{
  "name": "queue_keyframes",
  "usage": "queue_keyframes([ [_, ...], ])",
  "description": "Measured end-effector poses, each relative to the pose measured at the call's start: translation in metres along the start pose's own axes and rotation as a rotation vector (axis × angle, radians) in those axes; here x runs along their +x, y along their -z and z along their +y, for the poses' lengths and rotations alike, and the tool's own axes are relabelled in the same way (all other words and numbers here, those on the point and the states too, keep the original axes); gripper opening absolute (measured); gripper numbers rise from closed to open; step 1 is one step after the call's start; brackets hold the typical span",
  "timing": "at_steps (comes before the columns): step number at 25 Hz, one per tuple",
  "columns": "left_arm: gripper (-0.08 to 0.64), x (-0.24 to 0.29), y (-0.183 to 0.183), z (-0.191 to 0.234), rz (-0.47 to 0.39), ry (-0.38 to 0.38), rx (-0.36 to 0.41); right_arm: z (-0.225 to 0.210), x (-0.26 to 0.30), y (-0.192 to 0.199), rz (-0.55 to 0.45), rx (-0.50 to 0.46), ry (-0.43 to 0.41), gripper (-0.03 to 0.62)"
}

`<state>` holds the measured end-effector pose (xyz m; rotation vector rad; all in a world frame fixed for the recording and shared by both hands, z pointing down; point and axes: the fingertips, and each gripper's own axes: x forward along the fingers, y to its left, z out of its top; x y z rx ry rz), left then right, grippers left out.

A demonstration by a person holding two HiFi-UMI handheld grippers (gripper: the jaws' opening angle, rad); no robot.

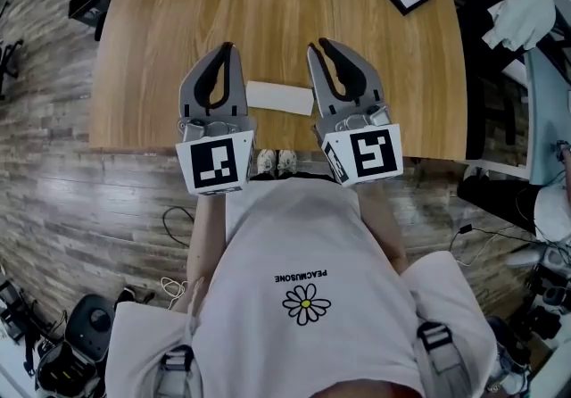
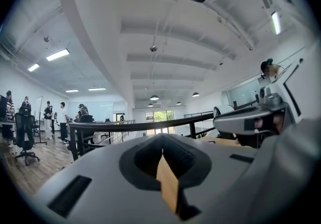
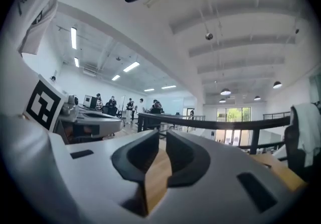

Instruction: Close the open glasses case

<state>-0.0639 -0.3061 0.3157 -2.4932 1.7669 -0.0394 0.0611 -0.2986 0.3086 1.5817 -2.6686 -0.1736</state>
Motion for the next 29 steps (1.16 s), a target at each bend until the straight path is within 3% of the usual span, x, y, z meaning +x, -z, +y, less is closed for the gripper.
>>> queue_keyframes([
  [3, 0.017, 0.001, -0.014, -0.002, -0.040, -0.001, -0.010, -0.002, -0.014, -0.017, -0.058, -0.028, 0.058, 0.008],
  [14, 0.017, -0.001, -0.025, -0.008, -0.060, 0.010, 0.004, -0.008, -0.029, -0.007, -0.046, -0.004, 0.099, 0.008],
  [29, 0.017, -0.008, -0.015, 0.000, -0.030, 0.000, 0.030, -0.006, -0.027, -0.006, -0.033, -0.019, 0.094, 0.008],
])
